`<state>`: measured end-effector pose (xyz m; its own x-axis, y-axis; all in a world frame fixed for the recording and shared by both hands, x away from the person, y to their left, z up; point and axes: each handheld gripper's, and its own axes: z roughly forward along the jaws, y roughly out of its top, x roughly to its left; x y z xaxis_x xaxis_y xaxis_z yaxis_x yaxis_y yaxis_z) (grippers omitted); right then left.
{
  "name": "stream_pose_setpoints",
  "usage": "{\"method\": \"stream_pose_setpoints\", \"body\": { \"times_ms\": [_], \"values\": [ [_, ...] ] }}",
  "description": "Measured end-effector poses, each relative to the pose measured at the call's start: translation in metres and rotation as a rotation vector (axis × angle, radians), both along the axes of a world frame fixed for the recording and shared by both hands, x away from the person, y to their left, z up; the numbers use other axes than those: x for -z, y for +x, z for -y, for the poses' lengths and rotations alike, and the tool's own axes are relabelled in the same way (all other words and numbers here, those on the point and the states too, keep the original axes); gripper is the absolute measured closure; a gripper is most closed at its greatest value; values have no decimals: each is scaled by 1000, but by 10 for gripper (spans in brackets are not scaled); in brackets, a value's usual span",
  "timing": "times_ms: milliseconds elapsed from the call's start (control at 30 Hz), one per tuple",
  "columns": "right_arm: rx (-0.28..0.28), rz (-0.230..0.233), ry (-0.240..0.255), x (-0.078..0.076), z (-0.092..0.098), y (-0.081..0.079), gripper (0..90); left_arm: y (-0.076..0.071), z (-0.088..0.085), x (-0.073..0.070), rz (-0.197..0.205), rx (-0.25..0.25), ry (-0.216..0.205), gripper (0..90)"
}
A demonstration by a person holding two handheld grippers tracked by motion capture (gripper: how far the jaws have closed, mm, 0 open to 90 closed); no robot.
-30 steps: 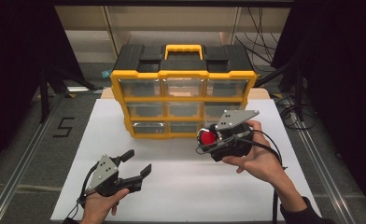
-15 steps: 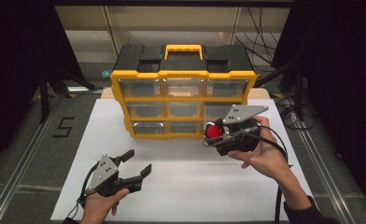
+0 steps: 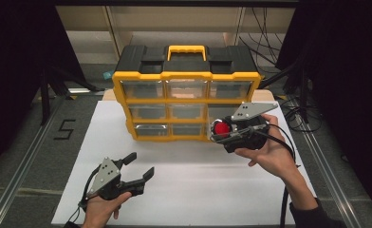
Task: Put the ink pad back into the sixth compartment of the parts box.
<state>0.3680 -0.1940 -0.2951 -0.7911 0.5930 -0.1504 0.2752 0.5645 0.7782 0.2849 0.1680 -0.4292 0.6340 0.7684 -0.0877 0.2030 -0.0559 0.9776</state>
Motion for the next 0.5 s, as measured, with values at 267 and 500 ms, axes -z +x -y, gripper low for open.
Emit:
{"method": "stream_pose_setpoints", "body": {
  "times_ms": [267,500],
  "values": [
    [21,-4,6,1,3,6,305,0,0,0,-1,1,0,223],
    [30,6,9,-2,5,9,305,0,0,0,-4,3,1,222]
  ]
}}
